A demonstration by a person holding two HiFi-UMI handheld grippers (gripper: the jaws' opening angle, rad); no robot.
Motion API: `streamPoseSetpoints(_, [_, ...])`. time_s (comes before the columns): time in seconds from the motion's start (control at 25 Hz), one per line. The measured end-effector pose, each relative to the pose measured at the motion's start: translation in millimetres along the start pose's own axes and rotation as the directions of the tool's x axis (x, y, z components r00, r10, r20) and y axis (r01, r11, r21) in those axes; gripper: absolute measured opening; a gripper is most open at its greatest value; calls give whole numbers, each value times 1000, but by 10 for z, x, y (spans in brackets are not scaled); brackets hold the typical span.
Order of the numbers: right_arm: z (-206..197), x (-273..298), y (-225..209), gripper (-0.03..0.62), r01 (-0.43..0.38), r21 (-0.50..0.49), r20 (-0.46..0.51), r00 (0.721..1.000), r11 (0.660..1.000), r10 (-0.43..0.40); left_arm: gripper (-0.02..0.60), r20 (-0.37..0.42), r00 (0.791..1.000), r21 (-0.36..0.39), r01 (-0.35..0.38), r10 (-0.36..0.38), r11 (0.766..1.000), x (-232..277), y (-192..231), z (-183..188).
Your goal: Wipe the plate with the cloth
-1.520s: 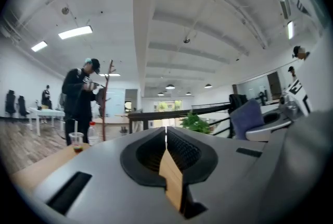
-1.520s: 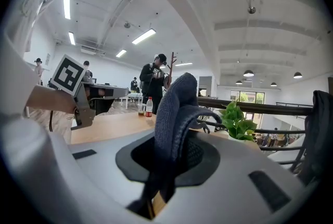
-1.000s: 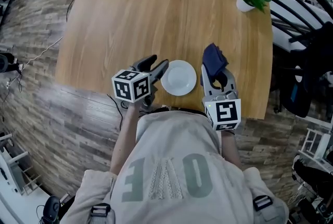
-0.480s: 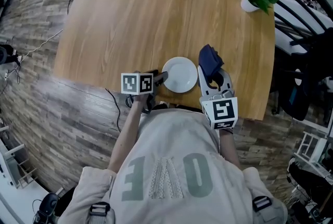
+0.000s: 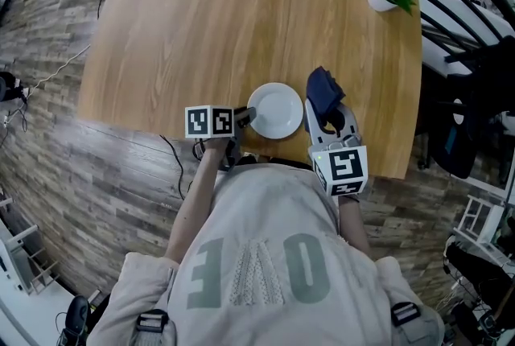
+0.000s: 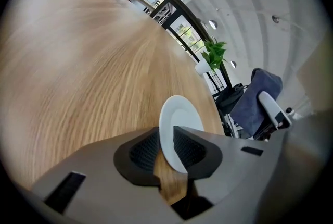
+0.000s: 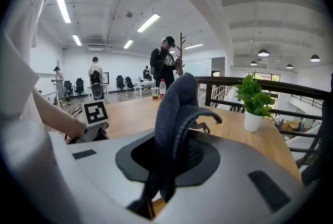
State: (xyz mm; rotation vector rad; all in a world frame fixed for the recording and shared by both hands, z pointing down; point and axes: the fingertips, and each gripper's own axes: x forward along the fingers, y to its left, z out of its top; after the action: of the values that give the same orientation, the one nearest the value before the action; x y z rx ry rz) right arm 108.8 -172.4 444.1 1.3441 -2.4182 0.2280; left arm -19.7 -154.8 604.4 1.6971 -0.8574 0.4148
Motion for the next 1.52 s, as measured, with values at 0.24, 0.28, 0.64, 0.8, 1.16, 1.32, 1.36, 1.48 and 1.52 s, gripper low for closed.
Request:
streamPoseSetpoints(0.24, [-82,34,-25,57,3,-48,-44,999,999,-5,51,4,1000,-20,-10,10,1000,24,36,15])
streamPoseSetpoints(0.28, [-148,74,-12,57,-9,-66,-69,998,998,5,49,11,1000,-26,-7,7,1000,22,40,11])
streamPoseSetpoints(0.64, [-1150,566,61,57,-292,-319,-506,857,902,98,46,38,999,-45,-1,3,999,35,36,5])
streamPoseSetpoints(0.8, [-1269,661,115,57,-375,-394,-577,811,839,92,44,53,999,-50,4,-1,999,25,45,8])
streamPoseSetpoints(1.16, [-1354,668,237,57,-450,-500,-633,773,740,42,44,67,998,-58,1,3,998,11,45,21])
streamPoseSetpoints(1.32, [-1415,534,337,57,-509,-500,-671,739,700,58,41,78,997,-75,1,5,997,11,46,33])
streamPoseSetpoints(1.36, [-1435,490,362,57,-524,-496,-681,730,693,65,41,79,997,-77,3,3,997,12,44,36])
streamPoseSetpoints(1.48, [-1480,350,443,57,-558,-473,-704,705,682,88,40,78,997,-80,8,-2,997,10,35,41])
streamPoseSetpoints(1.52, [-1494,301,483,57,-571,-458,-712,695,682,103,40,79,997,-79,7,-1,997,8,37,42])
